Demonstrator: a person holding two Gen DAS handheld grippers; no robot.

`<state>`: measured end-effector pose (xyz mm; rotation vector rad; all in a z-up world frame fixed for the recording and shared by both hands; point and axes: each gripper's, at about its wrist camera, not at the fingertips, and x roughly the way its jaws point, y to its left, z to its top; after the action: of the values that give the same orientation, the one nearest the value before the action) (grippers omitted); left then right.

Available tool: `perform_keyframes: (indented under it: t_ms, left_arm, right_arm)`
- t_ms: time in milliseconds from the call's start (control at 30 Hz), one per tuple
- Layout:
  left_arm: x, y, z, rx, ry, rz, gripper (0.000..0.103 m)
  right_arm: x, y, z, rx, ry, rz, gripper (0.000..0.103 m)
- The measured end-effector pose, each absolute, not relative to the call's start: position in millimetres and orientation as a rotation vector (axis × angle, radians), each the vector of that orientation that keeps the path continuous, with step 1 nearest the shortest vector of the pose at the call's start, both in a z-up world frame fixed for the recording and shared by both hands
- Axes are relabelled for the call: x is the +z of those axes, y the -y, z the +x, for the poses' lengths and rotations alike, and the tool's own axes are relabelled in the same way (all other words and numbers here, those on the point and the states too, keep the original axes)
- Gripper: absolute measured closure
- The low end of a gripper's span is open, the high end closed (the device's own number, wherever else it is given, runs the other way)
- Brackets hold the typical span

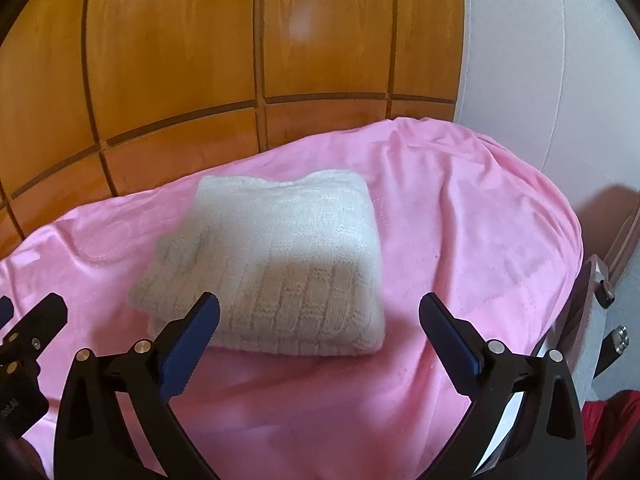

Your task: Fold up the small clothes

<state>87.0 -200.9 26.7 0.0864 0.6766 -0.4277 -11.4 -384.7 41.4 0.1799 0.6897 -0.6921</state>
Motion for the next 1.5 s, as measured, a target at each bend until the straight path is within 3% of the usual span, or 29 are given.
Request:
perform_keyframes:
  t_ms: [1500]
  left_arm:
    - [13,197,90,-0.387,-0.701,0.081,0.002]
  right_arm:
    - [29,386,-8,-0.689,-0.709,0.185,0.004]
